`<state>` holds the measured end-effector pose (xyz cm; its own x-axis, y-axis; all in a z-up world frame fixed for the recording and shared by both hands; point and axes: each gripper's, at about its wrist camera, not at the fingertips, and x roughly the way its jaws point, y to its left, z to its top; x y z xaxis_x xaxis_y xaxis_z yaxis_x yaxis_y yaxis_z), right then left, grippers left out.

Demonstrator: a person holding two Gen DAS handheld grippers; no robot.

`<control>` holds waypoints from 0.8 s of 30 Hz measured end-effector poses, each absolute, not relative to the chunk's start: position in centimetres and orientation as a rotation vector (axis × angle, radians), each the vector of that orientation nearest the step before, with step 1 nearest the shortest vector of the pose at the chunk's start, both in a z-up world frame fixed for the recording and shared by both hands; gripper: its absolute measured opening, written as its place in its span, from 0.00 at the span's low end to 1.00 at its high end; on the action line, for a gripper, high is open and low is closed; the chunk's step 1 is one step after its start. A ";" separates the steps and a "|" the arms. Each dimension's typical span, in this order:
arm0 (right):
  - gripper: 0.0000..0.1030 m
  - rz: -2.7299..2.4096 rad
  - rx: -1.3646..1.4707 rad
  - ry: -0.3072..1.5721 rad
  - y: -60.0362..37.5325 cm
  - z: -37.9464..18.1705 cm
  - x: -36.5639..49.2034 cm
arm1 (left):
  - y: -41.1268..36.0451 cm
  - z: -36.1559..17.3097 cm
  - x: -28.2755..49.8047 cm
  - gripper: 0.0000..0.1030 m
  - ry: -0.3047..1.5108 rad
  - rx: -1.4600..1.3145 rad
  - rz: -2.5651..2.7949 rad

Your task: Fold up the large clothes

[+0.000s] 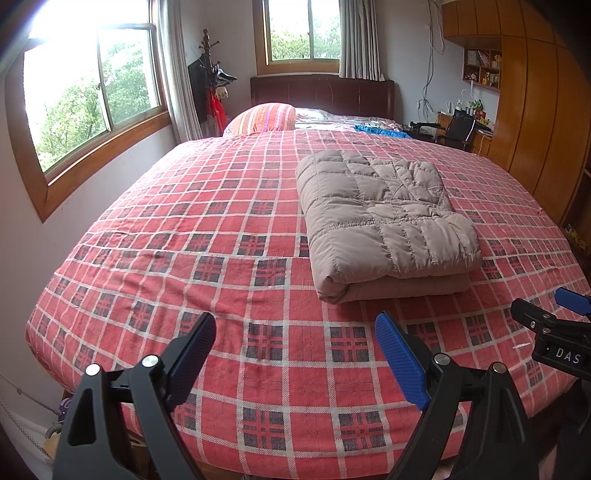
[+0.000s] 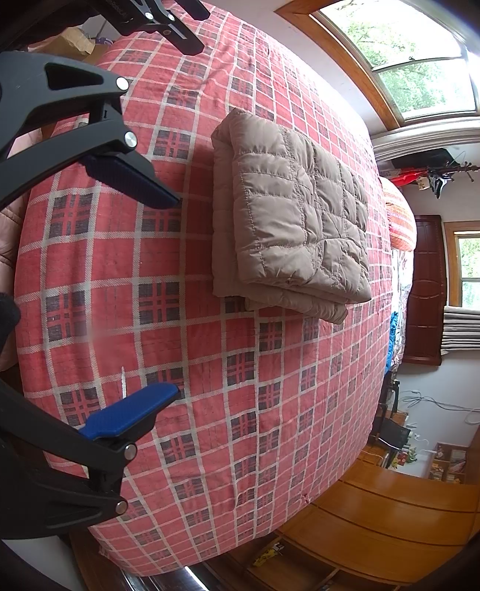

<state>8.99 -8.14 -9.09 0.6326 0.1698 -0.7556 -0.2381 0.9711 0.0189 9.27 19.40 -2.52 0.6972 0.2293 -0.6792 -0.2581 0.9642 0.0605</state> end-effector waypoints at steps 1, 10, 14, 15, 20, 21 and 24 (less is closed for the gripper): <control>0.92 0.234 -0.086 0.854 -8.1 -9.1 9.0 | 19.5 -2.5 9.3 0.86 0.752 -0.040 0.272; 0.92 0.231 -0.085 0.854 -8.1 -9.1 8.9 | 19.4 -2.5 9.3 0.86 0.751 -0.040 0.273; 0.92 0.232 -0.088 0.856 -8.1 -9.1 9.0 | 19.3 -2.5 9.3 0.86 0.752 -0.041 0.272; 0.92 0.235 -0.089 0.856 -8.2 -9.2 9.1 | 19.4 -2.5 9.3 0.86 0.752 -0.041 0.271; 0.92 0.236 -0.097 0.857 -8.2 -9.3 9.1 | 19.4 -2.5 9.3 0.86 0.752 -0.040 0.272; 0.92 0.239 -0.099 0.857 -8.2 -9.3 9.1 | 19.4 -2.5 9.3 0.86 0.753 -0.040 0.272; 0.92 0.247 -0.092 0.861 -8.3 -9.3 9.3 | 19.4 -2.5 9.3 0.86 0.753 -0.039 0.272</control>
